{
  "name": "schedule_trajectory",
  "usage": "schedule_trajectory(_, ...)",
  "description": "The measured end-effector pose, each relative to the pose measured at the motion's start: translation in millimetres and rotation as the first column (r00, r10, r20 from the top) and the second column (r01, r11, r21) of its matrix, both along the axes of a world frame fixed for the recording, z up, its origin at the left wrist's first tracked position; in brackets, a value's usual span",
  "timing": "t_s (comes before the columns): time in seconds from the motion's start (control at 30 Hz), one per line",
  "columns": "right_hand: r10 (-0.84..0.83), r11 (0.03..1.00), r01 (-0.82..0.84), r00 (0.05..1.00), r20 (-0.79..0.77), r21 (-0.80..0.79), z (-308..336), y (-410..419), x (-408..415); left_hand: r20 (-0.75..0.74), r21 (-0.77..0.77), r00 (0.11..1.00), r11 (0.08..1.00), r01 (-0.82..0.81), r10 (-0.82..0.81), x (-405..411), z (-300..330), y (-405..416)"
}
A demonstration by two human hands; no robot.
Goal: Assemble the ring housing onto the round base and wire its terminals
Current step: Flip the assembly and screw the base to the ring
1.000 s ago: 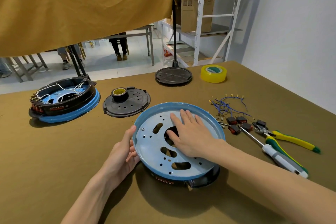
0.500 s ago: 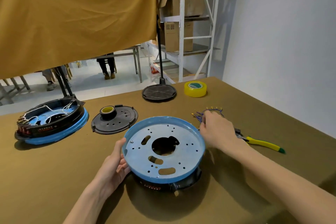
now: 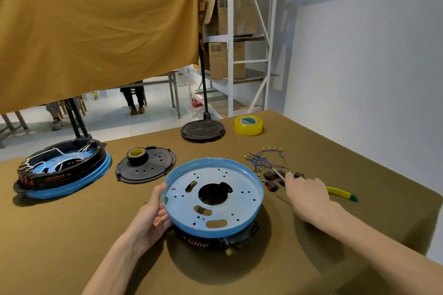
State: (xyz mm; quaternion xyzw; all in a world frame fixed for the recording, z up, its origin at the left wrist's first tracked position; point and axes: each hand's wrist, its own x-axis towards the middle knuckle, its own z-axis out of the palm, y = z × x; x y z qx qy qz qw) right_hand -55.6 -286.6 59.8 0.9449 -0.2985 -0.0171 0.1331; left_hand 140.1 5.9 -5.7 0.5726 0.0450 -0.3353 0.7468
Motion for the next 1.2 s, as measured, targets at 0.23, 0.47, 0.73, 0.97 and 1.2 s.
schedule_trajectory(0.23, -0.053, 0.613, -0.285, 0.916, 0.398, 0.737, 50.0, 31.7, 41.8, 0.005, -0.026, 0.999, 0.999, 0.036, -0.036, 2.0, -1.0, 0.7)
schedule_trajectory(0.47, 0.15, 0.295, -0.292, 0.954, 0.258, 0.91, 89.9, 70.8, 94.1, -0.002, -0.046, 0.998, 0.997, 0.068, -0.069, 0.4, 9.2, 3.8)
schedule_trajectory(0.73, 0.147, 0.295, -0.426, 0.905, 0.4, 0.855, 104.2, 67.9, 122.7, 0.019, -0.035, 0.969, 0.969, 0.245, -0.245, 11.6, 13.0, 13.5)
schedule_trajectory(0.97, -0.068, 0.286, -0.734, 0.626, 0.777, 0.616, 95.2, 73.6, 136.6, -0.04, -0.086, 0.947, 0.945, 0.315, -0.319, 7.0, 21.4, 13.9)
schedule_trajectory(1.2, 0.106, 0.385, -0.848, 0.432, 0.896, 0.364, 83.2, 89.1, 150.7, -0.001, -0.037, 0.954, 0.953, 0.301, -0.301, -4.0, 28.1, 13.8)
